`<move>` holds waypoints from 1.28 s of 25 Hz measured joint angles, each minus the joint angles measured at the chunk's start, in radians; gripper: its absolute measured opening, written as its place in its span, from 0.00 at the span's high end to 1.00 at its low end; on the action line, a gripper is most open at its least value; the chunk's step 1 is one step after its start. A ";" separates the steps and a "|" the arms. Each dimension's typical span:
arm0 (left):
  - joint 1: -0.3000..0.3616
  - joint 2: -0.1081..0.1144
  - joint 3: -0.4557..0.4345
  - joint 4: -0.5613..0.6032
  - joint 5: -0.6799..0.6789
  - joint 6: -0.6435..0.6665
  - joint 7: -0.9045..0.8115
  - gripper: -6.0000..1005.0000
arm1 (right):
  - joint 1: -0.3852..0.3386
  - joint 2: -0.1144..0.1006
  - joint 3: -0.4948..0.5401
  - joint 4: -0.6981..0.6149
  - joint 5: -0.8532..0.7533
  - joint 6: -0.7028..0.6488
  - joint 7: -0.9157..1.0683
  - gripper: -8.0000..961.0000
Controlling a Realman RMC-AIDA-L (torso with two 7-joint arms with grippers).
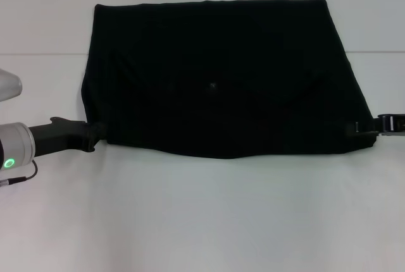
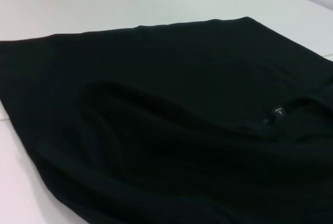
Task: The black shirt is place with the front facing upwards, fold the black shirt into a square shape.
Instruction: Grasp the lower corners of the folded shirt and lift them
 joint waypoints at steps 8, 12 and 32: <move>-0.003 0.001 0.000 -0.003 0.001 0.002 0.000 0.99 | 0.019 0.018 -0.014 0.061 0.000 0.110 0.005 0.38; -0.002 0.001 -0.001 -0.003 0.001 0.002 0.000 0.98 | 0.025 0.029 -0.014 0.062 0.002 0.126 0.000 0.51; 0.010 0.021 -0.035 0.004 -0.002 0.097 -0.025 0.97 | -0.099 0.048 0.006 0.021 0.190 0.062 -0.123 0.96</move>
